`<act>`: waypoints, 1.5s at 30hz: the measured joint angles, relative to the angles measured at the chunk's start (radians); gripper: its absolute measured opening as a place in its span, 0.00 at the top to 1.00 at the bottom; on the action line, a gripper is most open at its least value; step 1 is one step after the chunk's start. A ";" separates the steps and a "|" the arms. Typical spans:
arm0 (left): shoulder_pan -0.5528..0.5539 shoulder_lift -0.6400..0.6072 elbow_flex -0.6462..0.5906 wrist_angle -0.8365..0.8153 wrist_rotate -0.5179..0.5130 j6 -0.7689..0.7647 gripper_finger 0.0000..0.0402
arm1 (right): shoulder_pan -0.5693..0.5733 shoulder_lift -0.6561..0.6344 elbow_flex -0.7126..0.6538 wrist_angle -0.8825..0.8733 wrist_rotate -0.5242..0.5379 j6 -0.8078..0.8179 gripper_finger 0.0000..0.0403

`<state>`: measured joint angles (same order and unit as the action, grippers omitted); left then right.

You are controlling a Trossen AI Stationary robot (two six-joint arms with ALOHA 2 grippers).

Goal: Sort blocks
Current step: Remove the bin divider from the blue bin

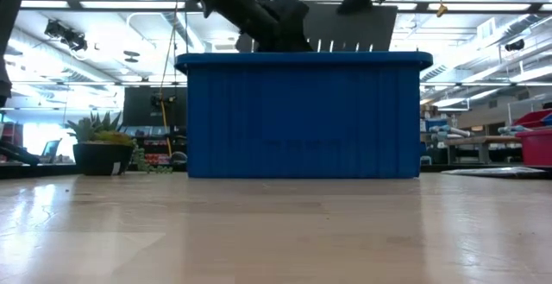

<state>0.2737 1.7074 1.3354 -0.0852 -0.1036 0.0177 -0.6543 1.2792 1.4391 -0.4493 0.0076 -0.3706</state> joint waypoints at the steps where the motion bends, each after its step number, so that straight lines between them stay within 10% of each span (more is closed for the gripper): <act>1: 0.000 -0.007 0.000 0.002 -0.001 0.000 0.48 | 0.000 -0.014 0.000 0.004 0.008 0.013 1.00; 27: 0.000 -0.475 0.002 -0.368 -0.151 0.038 0.47 | -0.160 -0.034 -0.003 0.001 0.562 0.169 1.00; 45: 0.000 -0.549 0.002 -0.528 -0.187 0.056 0.47 | -0.483 0.155 -0.128 0.069 0.458 0.295 1.00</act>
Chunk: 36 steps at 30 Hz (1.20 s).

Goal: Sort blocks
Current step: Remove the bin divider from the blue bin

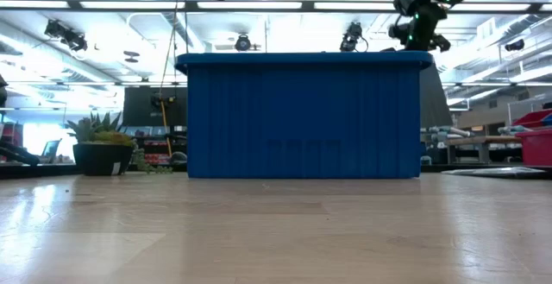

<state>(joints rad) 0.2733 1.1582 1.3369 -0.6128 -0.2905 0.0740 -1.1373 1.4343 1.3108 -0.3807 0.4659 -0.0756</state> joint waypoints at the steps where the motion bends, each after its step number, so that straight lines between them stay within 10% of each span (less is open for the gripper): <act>1: 0.000 0.001 0.000 0.000 0.000 0.001 0.47 | -0.009 0.003 -0.020 0.022 -0.001 -0.001 1.00; 28: 0.000 0.008 0.000 0.026 0.003 0.035 0.47 | -0.086 0.279 -0.211 0.507 0.038 -0.142 1.00; 36: 0.000 0.008 0.000 0.044 0.003 0.053 0.47 | -0.079 0.260 -0.211 0.489 0.038 -0.151 0.81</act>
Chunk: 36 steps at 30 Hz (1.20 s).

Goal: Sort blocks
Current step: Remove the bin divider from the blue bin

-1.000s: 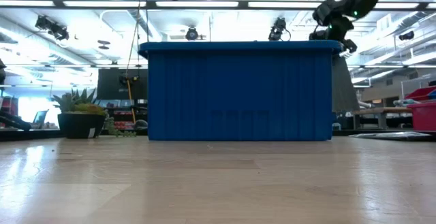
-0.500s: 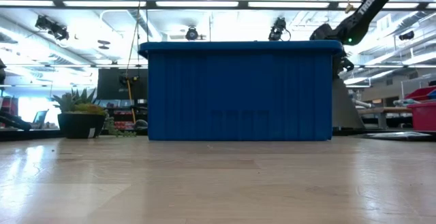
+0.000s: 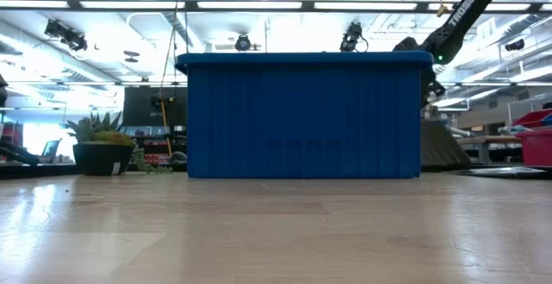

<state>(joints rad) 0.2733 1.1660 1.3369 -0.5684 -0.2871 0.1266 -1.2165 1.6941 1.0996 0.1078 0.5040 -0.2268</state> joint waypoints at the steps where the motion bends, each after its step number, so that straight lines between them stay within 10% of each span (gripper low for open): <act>1: 0.000 0.000 0.000 -0.001 0.000 0.000 0.47 | 0.005 -0.015 0.000 0.000 0.010 -0.001 0.77; 12: 0.000 0.000 0.000 -0.001 0.000 -0.004 0.48 | 0.123 -0.316 0.000 -0.022 -0.086 0.013 0.55; 19: 0.000 0.000 0.000 -0.002 0.011 -0.007 0.48 | 0.350 -0.474 0.011 -0.071 -0.345 0.187 0.56; 36: -0.001 0.000 0.000 -0.042 0.029 -0.033 0.48 | 0.692 -0.204 0.281 -0.273 -0.503 0.521 0.60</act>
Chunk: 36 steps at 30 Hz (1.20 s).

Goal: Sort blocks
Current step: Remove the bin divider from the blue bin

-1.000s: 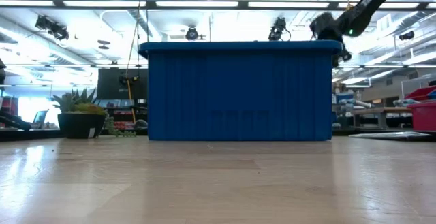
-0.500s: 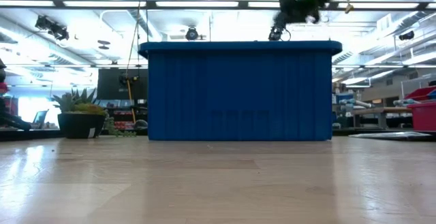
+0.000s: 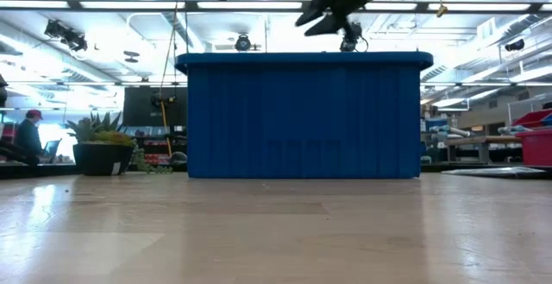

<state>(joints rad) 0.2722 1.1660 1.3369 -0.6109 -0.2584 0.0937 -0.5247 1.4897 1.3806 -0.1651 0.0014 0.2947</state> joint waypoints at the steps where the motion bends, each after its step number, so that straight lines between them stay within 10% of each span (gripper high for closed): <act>1: 0.000 0.000 0.000 -0.004 0.002 0.000 0.48 | 0.003 0.029 0.025 -0.023 0.005 0.000 0.60; 14: 0.000 0.006 0.000 -0.065 0.022 0.002 0.48 | 0.009 0.378 0.532 -0.598 0.222 0.033 0.60; 36: 0.000 0.017 0.000 -0.063 0.026 0.000 0.48 | -0.013 0.532 0.555 -0.646 0.258 0.035 0.74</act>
<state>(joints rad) 0.2722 1.1830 1.3365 -0.6743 -0.2329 0.0937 -0.5377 2.0212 1.9354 -0.8108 0.2596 0.3294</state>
